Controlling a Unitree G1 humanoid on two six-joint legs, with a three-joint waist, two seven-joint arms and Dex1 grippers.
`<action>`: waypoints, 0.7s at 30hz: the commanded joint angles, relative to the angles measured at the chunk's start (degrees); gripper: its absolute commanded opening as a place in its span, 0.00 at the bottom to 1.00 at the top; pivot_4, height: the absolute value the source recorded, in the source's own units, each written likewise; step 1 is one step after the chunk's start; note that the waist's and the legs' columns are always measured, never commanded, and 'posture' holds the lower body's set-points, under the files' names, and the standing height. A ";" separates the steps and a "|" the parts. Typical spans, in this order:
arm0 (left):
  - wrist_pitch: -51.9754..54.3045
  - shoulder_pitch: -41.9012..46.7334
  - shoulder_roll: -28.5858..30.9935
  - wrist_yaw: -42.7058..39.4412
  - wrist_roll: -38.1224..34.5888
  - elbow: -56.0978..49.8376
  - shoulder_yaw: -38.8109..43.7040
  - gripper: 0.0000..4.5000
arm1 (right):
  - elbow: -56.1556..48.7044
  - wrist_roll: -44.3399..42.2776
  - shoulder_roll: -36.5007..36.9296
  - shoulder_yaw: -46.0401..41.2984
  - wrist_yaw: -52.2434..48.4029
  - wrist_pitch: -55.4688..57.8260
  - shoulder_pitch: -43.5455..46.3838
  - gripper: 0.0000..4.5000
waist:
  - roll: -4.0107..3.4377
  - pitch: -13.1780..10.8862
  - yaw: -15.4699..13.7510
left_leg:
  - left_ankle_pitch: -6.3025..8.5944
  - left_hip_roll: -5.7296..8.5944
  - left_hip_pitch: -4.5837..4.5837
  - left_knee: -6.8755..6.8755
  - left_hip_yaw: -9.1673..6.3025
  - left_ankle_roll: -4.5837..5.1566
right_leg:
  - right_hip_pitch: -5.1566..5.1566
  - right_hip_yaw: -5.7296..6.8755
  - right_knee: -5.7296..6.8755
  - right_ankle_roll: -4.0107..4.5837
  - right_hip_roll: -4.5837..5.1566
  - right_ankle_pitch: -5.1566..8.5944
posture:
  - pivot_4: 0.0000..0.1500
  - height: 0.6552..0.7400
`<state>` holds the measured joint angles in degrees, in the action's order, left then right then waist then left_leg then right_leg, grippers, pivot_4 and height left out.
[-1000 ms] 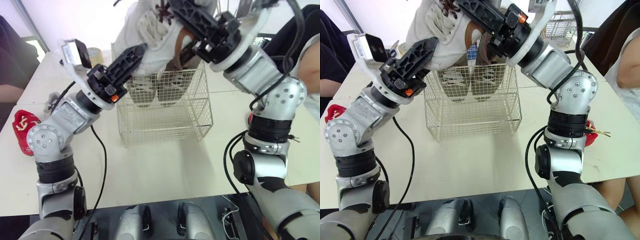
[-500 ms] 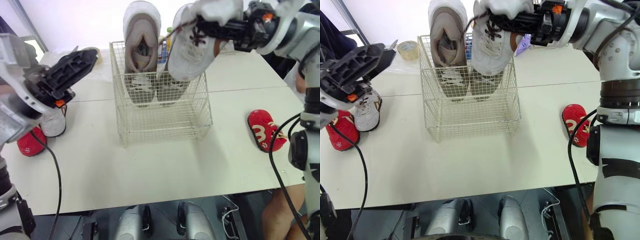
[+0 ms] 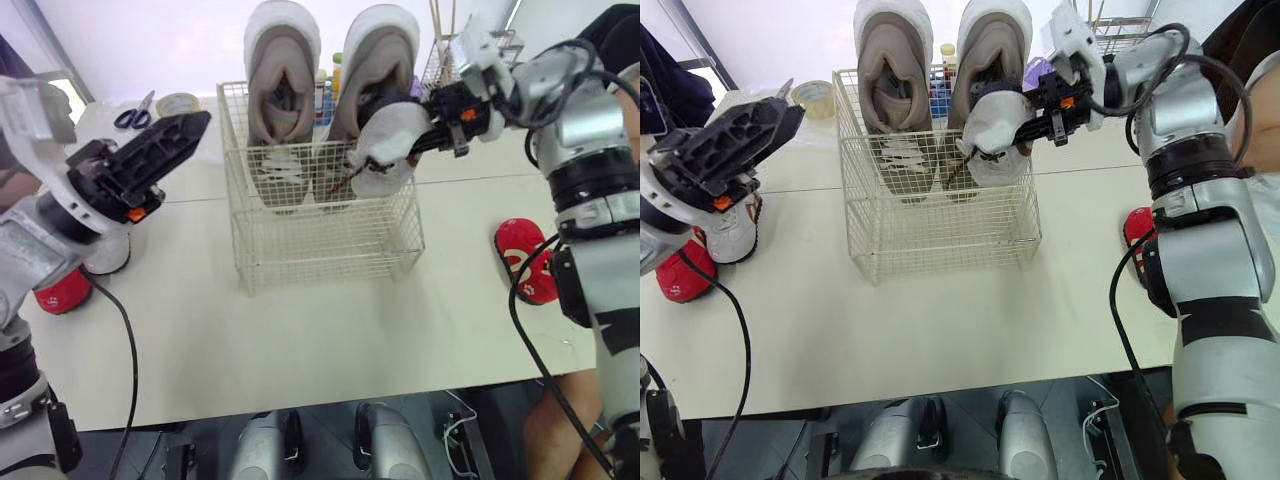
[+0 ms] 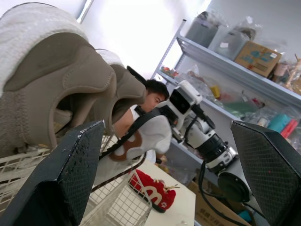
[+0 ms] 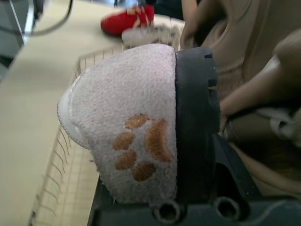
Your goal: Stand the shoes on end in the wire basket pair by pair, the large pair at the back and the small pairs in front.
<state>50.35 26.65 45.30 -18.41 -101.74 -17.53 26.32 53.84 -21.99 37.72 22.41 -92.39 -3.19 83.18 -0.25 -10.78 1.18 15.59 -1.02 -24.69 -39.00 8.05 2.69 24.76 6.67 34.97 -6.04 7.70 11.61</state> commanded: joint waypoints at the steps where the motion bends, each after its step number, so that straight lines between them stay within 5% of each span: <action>1: -1.89 -0.28 -0.64 0.96 -0.31 -2.63 0.29 0.98 | 3.19 0.57 -1.49 1.83 -0.11 -4.54 2.66 0.16 | 0.00 0.00 0.00 | 0.00 0.00 0.00 0.00 0.00 0.00 | -0.01 0.00 0.00 0.00 0.00 0.00 | 1.00 1.00; 11: -3.39 -1.78 -0.60 2.69 -1.20 -4.80 0.26 0.98 | 8.57 1.75 -2.50 6.36 -0.11 -7.96 2.61 0.16 | -0.03 -0.03 -0.06 | 0.00 0.01 0.00 -0.02 -0.02 -0.01 | 0.00 -0.01 0.01 0.01 0.02 0.00 | 1.00 1.00; 19: -3.61 -1.59 -0.47 2.68 -0.99 -5.02 -0.08 1.00 | 8.87 2.83 -0.98 6.00 -0.11 -8.72 4.62 1.00 | -0.03 -0.03 0.01 | -0.01 0.01 0.00 -0.02 -0.03 -0.02 | 0.00 0.00 0.02 0.01 0.02 0.00 | 1.00 1.00; 21: -3.60 -1.40 -0.50 2.57 -0.96 -5.00 -0.27 1.00 | 7.26 2.17 1.27 6.10 -0.11 -8.19 5.85 1.00 | -0.06 -0.05 -0.03 | -0.01 0.00 0.00 -0.02 -0.03 -0.02 | 0.00 0.00 0.03 0.01 0.01 0.00 | 1.00 1.00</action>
<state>47.94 24.71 44.34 -15.76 -101.94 -21.07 25.54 63.44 -18.78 36.12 29.45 -92.41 -11.26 84.80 -0.31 -10.83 1.15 15.58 -1.01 -24.69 -39.02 8.03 2.67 24.77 6.67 35.01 -6.03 7.72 11.60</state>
